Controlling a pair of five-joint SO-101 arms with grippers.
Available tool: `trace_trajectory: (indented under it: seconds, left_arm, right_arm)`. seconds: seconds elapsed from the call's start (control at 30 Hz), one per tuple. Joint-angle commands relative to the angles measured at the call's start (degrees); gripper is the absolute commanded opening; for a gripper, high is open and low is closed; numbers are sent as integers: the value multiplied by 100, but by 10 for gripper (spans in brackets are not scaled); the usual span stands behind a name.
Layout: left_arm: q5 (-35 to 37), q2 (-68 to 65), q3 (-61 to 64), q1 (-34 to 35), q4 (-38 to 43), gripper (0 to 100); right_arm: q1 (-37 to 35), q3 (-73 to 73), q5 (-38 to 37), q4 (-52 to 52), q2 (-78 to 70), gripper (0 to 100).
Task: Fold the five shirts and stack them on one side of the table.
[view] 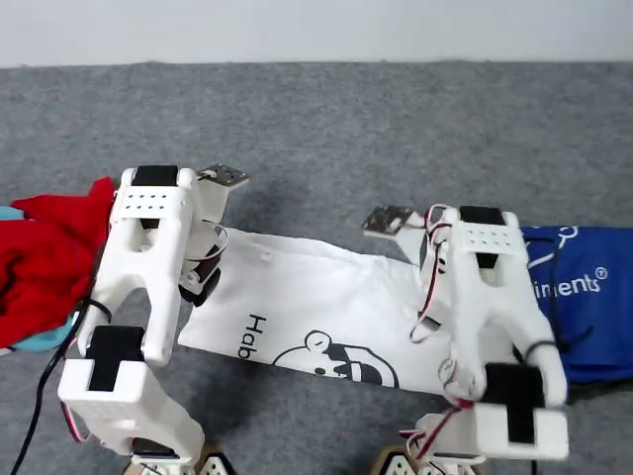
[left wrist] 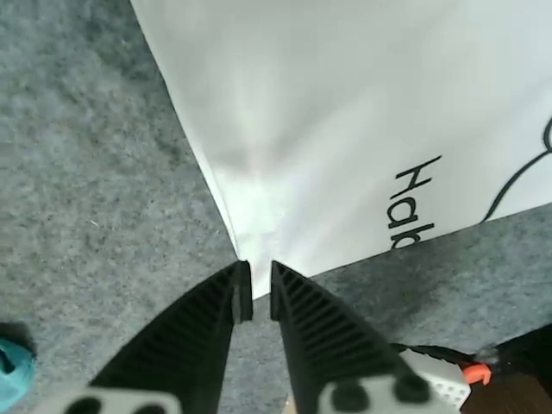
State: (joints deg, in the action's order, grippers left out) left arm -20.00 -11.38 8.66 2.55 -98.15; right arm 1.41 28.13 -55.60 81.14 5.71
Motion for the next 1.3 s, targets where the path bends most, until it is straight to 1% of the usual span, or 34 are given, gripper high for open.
trace_trajectory:
  seconds: [0.0,0.07,0.13,0.23,0.3,0.37,0.47,0.53,0.6,0.7,0.83,1.0,1.07,1.2,1.27]
  left_arm:
    - [44,229,-22,-53,18,51]
    - [44,229,-22,-53,18,51]
    - [53,229,-22,-53,18,51]
    - [88,229,-22,-53,176,51]
    - [422,229,-31,-53,387,51]
    - [703,229,-40,-53,519,52]
    - [765,220,-31,-44,510,53]
    - [774,97,-57,-26,510,71]
    - [774,-185,-57,-26,519,106]
    - [738,-800,-136,-35,598,119]
    - [738,-1582,-716,-9,580,119]
    - [756,-2233,-1332,0,519,118]
    - [747,-2365,-1499,0,360,114]
    - [712,-2347,-1930,-18,-237,88]
    - [651,-2251,-2035,26,-237,88]
  right_arm:
    - [-75,-369,229,699,1051,231]
    - [-75,-422,404,919,1552,231]
    - [-66,-404,782,831,1886,231]
    - [-92,-211,1785,84,1789,230]
    - [-189,35,2338,-637,1464,230]
    - [-224,149,2637,-989,1033,230]
    - [-198,0,2725,-787,532,230]
    - [-189,-132,2725,-593,426,230]
    - [-189,-167,2725,-514,444,230]
    - [-189,-149,2725,-488,576,230]
    - [-189,-141,2708,-479,664,230]
    - [-189,-79,2708,-479,673,230]
    - [-198,44,2690,-514,673,230]
    - [-189,273,2681,-532,664,230]
    - [-189,299,2681,-541,655,230]
